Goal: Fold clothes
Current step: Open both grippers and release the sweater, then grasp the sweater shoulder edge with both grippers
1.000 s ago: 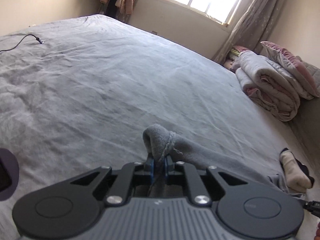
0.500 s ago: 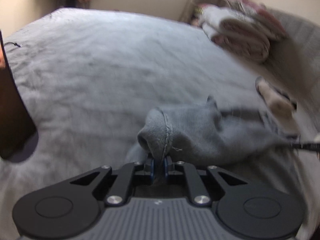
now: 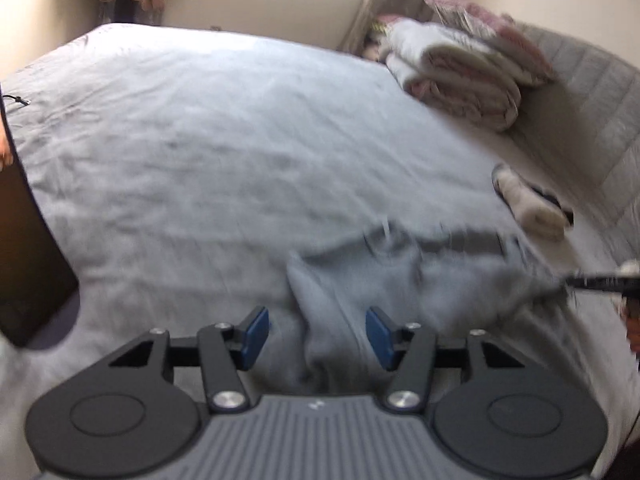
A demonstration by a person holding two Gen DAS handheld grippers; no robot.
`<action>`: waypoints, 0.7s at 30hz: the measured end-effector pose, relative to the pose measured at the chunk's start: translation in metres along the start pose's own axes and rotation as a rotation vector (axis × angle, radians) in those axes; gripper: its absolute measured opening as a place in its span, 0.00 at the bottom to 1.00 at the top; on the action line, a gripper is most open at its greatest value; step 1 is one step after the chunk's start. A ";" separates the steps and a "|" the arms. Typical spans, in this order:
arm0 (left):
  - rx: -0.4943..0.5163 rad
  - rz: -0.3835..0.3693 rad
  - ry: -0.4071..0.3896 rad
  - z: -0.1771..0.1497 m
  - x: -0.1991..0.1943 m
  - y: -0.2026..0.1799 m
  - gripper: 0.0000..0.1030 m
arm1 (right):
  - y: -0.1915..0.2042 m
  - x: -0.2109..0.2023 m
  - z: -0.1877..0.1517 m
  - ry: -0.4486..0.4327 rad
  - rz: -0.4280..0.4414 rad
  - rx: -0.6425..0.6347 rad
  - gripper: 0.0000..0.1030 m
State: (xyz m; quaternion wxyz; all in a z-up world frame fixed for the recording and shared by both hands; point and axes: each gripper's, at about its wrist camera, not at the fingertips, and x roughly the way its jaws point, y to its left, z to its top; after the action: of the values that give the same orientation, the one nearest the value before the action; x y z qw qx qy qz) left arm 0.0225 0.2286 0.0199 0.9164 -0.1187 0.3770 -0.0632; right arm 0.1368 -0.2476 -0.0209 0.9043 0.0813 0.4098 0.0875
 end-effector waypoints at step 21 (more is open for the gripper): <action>-0.102 -0.037 0.079 0.024 0.113 0.015 0.35 | 0.091 0.094 0.063 -0.006 0.200 -0.219 0.33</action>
State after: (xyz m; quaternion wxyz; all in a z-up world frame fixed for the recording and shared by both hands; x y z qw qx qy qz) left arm 0.1196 0.2239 -0.0444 0.8922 -0.1696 0.4135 -0.0653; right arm 0.2375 -0.1424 -0.0281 0.8959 0.0230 0.3848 0.2208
